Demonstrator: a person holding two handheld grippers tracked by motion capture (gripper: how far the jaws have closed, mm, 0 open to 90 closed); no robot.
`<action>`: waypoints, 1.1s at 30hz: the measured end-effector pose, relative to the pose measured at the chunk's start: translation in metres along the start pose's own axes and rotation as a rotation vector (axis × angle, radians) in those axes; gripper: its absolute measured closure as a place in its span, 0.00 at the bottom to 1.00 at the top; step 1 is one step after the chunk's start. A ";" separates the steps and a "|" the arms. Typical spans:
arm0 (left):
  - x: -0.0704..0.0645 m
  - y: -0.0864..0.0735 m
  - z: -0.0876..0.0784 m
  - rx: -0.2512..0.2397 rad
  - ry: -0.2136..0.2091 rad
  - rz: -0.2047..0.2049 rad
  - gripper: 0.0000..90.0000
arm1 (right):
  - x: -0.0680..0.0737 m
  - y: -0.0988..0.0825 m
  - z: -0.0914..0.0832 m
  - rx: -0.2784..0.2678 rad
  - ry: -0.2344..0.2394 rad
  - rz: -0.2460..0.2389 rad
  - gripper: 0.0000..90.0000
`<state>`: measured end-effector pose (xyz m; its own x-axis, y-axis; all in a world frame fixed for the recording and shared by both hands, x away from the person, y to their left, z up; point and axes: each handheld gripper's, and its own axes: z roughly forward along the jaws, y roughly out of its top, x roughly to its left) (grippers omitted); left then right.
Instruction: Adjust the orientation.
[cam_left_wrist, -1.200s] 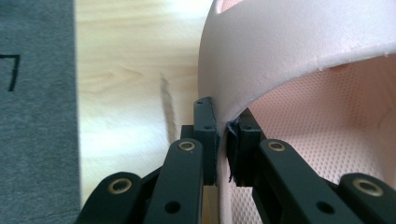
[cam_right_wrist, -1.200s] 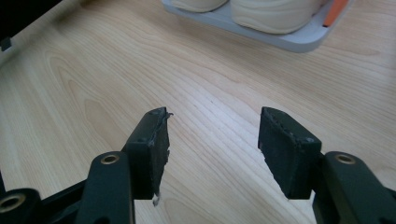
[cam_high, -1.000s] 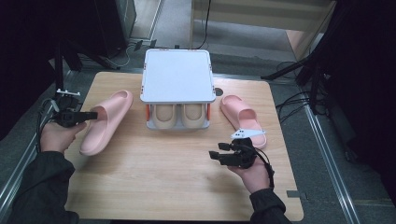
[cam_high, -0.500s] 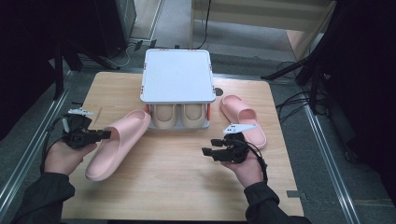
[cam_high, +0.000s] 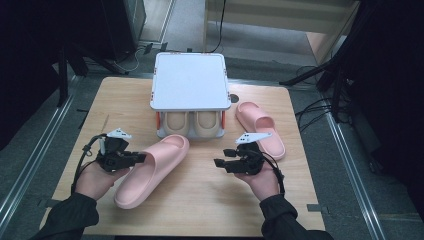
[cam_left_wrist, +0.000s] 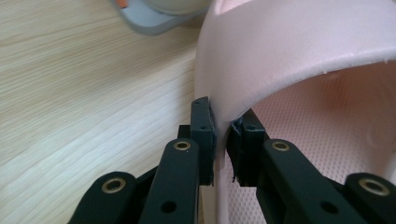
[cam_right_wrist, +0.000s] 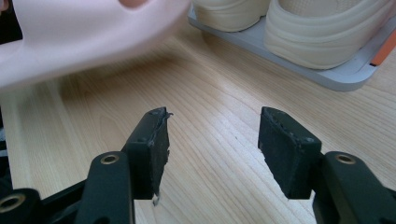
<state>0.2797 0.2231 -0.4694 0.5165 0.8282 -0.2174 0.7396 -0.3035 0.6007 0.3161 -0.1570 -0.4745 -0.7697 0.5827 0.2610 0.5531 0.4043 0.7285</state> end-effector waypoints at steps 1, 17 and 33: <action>-0.004 0.001 0.005 0.002 -0.013 0.005 0.90 | 0.000 0.000 0.001 0.001 0.002 -0.003 0.49; -0.023 0.003 0.036 0.089 -0.050 0.093 0.81 | 0.009 -0.002 0.008 0.009 0.024 -0.023 0.50; -0.008 -0.005 0.014 0.039 -0.098 0.081 0.90 | 0.023 -0.006 0.029 -0.021 0.071 0.027 0.84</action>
<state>0.2778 0.2110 -0.4819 0.6132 0.7510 -0.2449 0.7093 -0.3872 0.5890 0.3040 -0.1256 -0.4912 -0.7754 0.5417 0.3246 0.5681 0.3739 0.7331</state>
